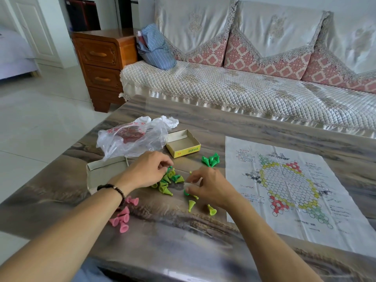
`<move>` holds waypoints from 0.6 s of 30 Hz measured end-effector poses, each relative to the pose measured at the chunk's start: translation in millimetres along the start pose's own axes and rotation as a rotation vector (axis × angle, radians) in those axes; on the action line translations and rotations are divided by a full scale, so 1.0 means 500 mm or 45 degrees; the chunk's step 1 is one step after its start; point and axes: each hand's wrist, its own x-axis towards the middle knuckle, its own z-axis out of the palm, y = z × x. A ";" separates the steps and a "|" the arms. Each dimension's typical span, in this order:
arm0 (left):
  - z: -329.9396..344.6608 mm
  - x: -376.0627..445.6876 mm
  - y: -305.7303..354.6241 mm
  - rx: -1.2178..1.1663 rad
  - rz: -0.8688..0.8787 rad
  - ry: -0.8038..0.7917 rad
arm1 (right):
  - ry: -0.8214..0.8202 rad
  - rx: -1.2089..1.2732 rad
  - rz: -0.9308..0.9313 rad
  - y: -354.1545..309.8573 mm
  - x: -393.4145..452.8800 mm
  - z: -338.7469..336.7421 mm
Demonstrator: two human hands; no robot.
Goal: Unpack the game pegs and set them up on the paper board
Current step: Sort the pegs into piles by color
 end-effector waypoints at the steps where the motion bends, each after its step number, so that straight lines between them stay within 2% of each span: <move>1: -0.003 -0.007 -0.007 0.001 -0.007 0.005 | -0.023 -0.013 -0.004 -0.006 0.003 0.003; 4: -0.009 -0.022 -0.025 -0.019 -0.018 0.036 | -0.138 -0.142 -0.028 -0.016 0.014 0.022; 8: -0.019 -0.033 -0.038 0.001 -0.010 0.031 | -0.148 -0.249 -0.022 -0.020 0.028 0.031; 12: -0.019 -0.035 -0.044 0.099 0.037 -0.034 | -0.159 -0.217 0.038 -0.020 0.039 0.031; 18: -0.018 -0.023 -0.034 0.212 0.062 -0.142 | 0.048 -0.007 0.061 -0.028 0.059 0.025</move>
